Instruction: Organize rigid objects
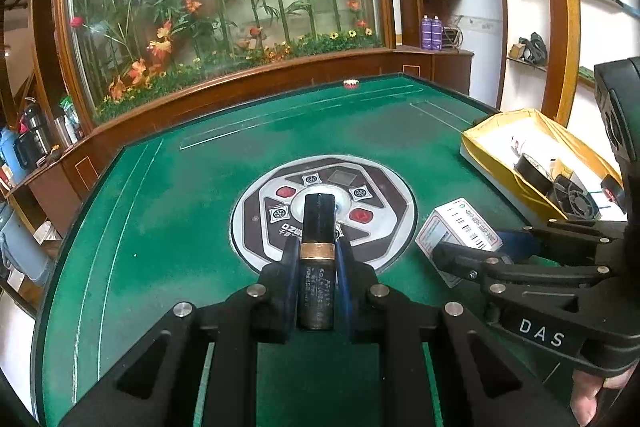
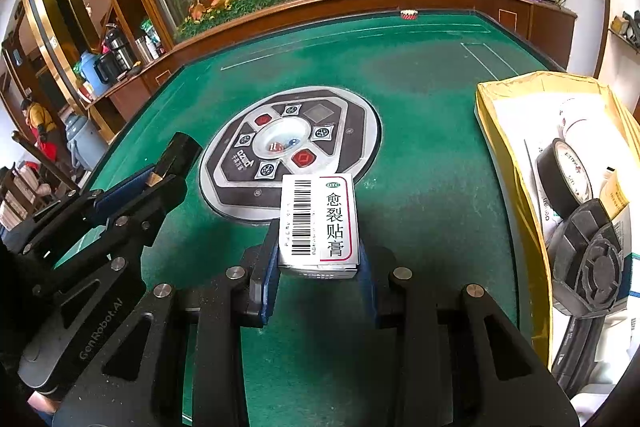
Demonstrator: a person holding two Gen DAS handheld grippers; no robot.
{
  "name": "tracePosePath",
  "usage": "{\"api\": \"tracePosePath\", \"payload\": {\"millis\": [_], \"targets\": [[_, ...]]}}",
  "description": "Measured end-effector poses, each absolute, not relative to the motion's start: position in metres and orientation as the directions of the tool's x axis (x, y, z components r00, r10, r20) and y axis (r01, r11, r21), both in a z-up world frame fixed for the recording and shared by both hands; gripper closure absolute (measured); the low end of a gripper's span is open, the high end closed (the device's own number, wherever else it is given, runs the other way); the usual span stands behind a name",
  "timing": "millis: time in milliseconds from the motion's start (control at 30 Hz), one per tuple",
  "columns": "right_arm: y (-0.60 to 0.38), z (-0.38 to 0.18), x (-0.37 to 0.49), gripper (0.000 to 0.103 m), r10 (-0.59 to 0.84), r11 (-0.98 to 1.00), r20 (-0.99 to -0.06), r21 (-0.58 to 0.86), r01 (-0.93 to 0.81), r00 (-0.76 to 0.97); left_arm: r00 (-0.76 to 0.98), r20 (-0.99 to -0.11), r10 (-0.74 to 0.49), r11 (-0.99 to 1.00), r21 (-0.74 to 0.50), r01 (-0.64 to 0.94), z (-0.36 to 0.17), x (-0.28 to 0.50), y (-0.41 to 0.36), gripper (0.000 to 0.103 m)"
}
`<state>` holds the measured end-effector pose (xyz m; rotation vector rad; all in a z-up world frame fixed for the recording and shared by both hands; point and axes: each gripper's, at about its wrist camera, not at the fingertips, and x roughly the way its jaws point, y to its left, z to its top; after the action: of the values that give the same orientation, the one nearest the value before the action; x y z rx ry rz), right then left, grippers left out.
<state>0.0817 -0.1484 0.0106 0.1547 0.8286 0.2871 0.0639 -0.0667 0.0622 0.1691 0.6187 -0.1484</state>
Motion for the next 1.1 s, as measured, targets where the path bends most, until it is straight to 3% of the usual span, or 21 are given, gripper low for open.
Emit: {"api": "tracePosePath", "payload": {"millis": [1100], "targets": [[-0.154, 0.02, 0.075, 0.07, 0.305, 0.951, -0.661, 0.245, -0.188, 0.686, 0.879, -0.476, -0.031, 0.979, 0.162, 0.122, 0.072, 0.053, -0.066, 0.086]]}}
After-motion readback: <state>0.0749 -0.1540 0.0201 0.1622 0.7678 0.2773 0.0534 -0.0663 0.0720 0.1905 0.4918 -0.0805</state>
